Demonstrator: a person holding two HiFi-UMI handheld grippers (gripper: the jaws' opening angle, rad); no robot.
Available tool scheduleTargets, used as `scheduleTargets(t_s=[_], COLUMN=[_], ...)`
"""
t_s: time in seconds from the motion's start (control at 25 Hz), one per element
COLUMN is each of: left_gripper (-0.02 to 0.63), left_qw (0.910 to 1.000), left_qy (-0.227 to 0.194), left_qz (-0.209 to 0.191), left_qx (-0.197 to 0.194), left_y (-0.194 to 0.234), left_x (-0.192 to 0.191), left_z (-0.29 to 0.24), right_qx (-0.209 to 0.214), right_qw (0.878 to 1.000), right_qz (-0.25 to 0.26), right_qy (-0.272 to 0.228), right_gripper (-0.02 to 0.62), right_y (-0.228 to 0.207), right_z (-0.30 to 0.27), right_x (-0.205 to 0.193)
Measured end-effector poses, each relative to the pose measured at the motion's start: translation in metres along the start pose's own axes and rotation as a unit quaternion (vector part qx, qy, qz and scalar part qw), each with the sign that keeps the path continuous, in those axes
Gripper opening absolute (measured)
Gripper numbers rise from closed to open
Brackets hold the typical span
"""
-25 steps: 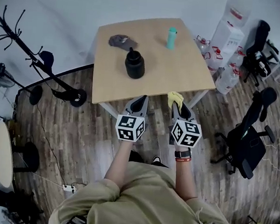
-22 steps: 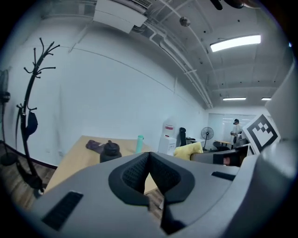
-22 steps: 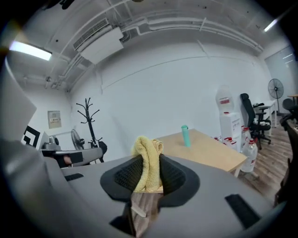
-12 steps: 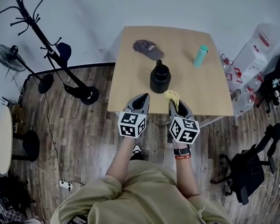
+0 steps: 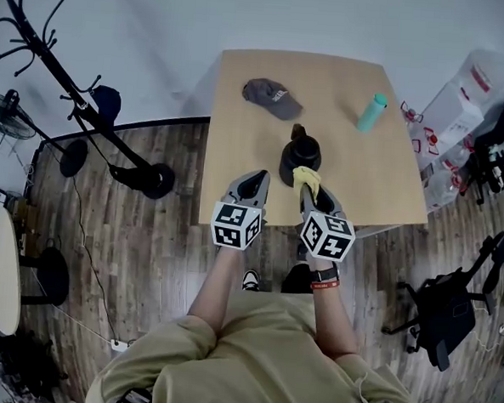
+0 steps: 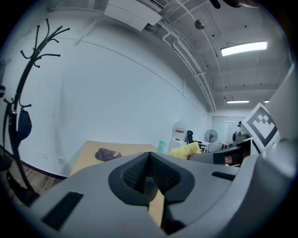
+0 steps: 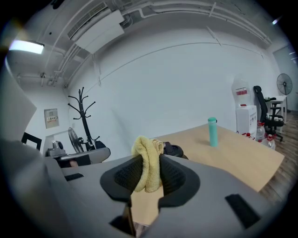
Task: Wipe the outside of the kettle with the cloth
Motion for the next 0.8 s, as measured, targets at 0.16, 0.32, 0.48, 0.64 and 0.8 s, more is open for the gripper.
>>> scheduleTargets(t_s=[0.16,0.32,0.48,0.64,0.8], left_gripper=[0.023,0.023,0.023,0.023,0.023], left_qw=[0.9999,0.9997,0.9993,0.999,0.9988], left_qy=[0.0,0.016,0.018,0.029,0.038], left_qz=[0.0,0.007,0.023,0.026,0.021], left_qx=[0.012,0.02,0.024,0.023,0.021], left_y=[0.017,0.034,0.047,0.054,0.064], left_x=[0.004,0.002,-0.002,-0.014,-0.02], left_z=[-0.031,-0.061,-0.078,-0.091,-0.096], right_qx=[0.003,0.003,0.0,0.003,0.004], right_qw=[1.0,0.999,0.998,0.997,0.996], right_qz=[0.009,-0.001,-0.013,-0.023,-0.031], right_qy=[0.018,0.048,0.065,0.073,0.079], right_gripper=[0.118,0.118,0.118,0.118,0.118], right_y=[-0.013,-0.027,-0.035,-0.034,-0.021], right_z=[-0.033,-0.059,-0.084,-0.105,-0.128], right_x=[0.01,0.015,0.016,0.008,0.002])
Point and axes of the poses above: the fingertips, and each gripper's own axes: z backward along the fingers, y to its left, x out of its top, the point moved 7 cm from there along z, backward along the fingers, and after that the axes turned 14 degrees about y, right-handed, at the moved point
